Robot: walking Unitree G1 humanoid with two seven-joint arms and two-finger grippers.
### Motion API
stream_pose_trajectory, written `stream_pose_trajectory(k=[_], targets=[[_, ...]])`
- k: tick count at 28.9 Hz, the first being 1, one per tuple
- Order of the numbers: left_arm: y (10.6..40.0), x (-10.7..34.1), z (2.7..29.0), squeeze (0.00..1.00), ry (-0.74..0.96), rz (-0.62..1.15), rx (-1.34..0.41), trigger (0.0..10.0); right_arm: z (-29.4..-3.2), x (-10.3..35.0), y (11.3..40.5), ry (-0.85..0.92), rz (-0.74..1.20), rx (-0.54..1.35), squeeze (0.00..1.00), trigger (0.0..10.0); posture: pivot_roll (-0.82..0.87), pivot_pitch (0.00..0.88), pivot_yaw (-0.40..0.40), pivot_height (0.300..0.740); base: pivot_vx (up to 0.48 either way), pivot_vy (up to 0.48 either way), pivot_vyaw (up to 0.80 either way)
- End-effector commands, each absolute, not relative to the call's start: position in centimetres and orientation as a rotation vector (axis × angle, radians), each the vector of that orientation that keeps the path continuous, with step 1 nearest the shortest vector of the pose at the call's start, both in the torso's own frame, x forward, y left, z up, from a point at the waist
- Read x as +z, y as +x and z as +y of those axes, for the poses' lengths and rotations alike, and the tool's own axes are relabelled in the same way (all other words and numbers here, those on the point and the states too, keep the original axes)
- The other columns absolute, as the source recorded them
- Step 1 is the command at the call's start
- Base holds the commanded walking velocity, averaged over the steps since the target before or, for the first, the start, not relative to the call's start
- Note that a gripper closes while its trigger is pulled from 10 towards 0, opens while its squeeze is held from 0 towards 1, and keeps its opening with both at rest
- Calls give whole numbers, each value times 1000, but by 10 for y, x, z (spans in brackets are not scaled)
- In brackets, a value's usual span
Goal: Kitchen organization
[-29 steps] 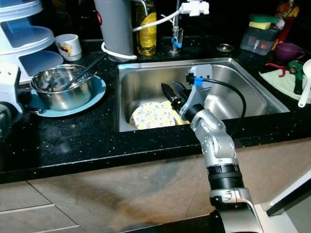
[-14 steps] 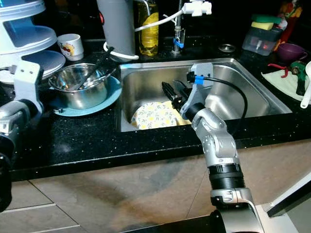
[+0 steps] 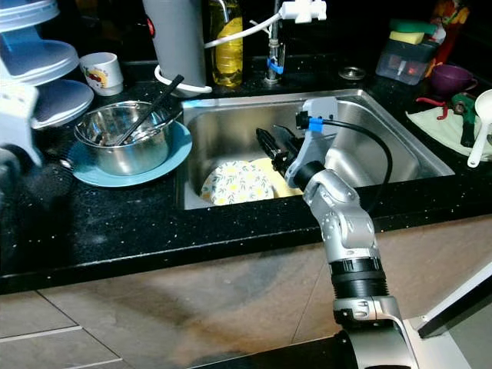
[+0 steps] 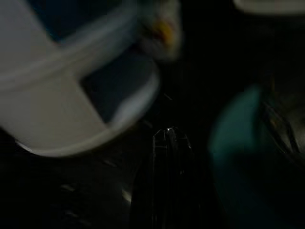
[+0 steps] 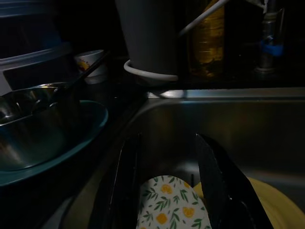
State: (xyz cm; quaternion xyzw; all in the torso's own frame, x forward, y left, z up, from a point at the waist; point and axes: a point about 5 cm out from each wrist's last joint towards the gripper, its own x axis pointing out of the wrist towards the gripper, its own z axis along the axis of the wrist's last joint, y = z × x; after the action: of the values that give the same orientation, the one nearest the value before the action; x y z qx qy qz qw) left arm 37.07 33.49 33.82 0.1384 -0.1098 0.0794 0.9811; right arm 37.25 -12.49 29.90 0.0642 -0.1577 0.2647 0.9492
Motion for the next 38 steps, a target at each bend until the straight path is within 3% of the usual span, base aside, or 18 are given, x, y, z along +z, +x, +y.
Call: stream_pose_trajectory(k=[1,5,9,10,11,12,13,17,22,25,28,30,31,38], targets=[[361,359,343,0,259,-307,177,10000,-121,303,372,155,-328,565,0,10000,33,240,-11,740,0,0,0],[348,380,336,0,168,-392,-20,10000,-116,306,372,192,-333,580,0,10000,36,239,-12,740,0,0,0],[335,370,310,0,177,-329,-335,10000,-111,308,373,220,-331,600,0,10000,40,233,-14,740,0,0,0],[335,370,310,0,177,-329,-335,10000,-111,308,373,220,-331,600,0,10000,40,233,-14,740,0,0,0],[327,362,301,0,192,-300,-418,10000,-107,309,372,233,-328,618,153,10000,40,233,-14,740,0,0,0],[321,356,295,0,202,-281,-461,10000,-105,309,371,240,-326,630,153,10000,40,233,-14,740,0,0,0],[314,349,291,0,188,-275,-488,10000,-101,310,369,248,-322,658,1000,10000,45,228,-17,740,0,0,0],[306,339,291,0,186,-289,-440,10000,-93,310,365,261,-315,702,1000,10000,47,231,-22,740,0,0,0],[300,328,310,0,200,-262,-148,10000,-72,315,357,335,-292,805,1000,10000,47,238,-25,740,0,0,0],[293,327,304,0,149,-288,-172,10000,-61,317,352,366,-280,862,1000,10000,47,238,-25,740,0,0,0],[281,311,272,0,147,-278,-389,10000,-44,317,352,352,-248,910,1000,10000,46,242,-23,740,0,0,0],[278,304,263,0,156,-258,-436,10000,-40,316,353,346,-239,917,1000,10000,46,242,-23,740,0,0,0],[278,297,256,0,158,-237,-462,10000,-37,317,354,345,-233,920,0,10000,46,243,-22,740,0,0,0],[283,273,240,0,183,-200,-445,10000,-21,328,365,385,-214,903,0,10000,39,244,-13,740,0,0,0]])
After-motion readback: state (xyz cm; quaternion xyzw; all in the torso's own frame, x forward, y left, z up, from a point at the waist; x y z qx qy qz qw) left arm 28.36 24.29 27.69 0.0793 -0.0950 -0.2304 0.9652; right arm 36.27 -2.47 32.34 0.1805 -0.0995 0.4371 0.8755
